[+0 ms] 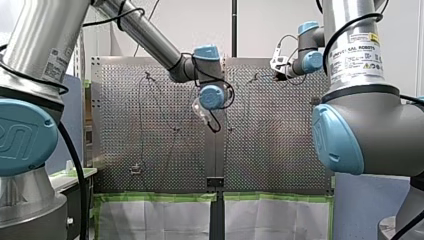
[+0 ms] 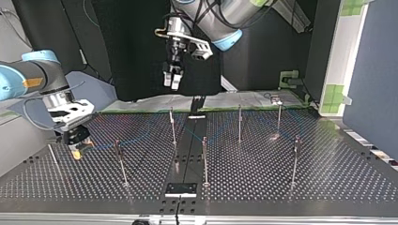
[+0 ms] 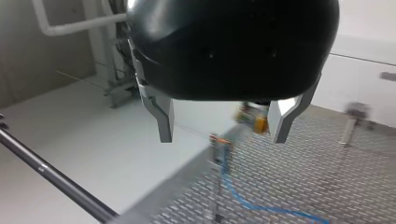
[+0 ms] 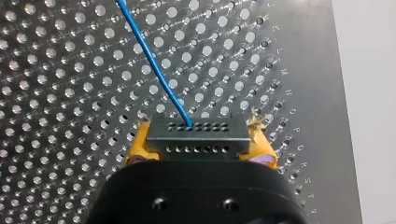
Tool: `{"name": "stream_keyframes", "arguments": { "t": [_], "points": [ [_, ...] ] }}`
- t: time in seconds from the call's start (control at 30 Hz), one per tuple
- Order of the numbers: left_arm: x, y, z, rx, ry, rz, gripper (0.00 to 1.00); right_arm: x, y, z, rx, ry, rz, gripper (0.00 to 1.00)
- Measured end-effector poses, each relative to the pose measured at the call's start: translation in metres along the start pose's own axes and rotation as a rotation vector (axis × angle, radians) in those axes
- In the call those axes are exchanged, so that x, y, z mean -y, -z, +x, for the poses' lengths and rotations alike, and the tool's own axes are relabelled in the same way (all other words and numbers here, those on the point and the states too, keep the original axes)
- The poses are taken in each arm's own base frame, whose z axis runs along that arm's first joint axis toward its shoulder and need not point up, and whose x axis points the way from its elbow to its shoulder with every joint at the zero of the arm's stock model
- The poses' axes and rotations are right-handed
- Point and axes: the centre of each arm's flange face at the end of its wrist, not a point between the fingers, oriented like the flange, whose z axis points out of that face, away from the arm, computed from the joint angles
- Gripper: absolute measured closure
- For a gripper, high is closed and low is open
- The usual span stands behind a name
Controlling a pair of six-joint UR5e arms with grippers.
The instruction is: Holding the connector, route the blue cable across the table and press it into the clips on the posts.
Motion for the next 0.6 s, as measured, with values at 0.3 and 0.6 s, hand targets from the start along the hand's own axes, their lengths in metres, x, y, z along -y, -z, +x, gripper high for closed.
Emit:
{"name": "stream_keyframes", "arguments": {
  "t": [0.3, 0.6],
  "points": [
    [-0.047, 0.031, 0.056, -0.072, -0.044, -0.029, 0.0, -0.001, 0.0, 0.0, 0.0, 0.001, -0.002, 1.0],
    [-0.098, 0.056, 0.084, -0.1, -0.055, -0.074, 0.0, -0.004, 0.0, 0.0, 0.0, 0.001, -0.006, 1.0]
  ]
}}
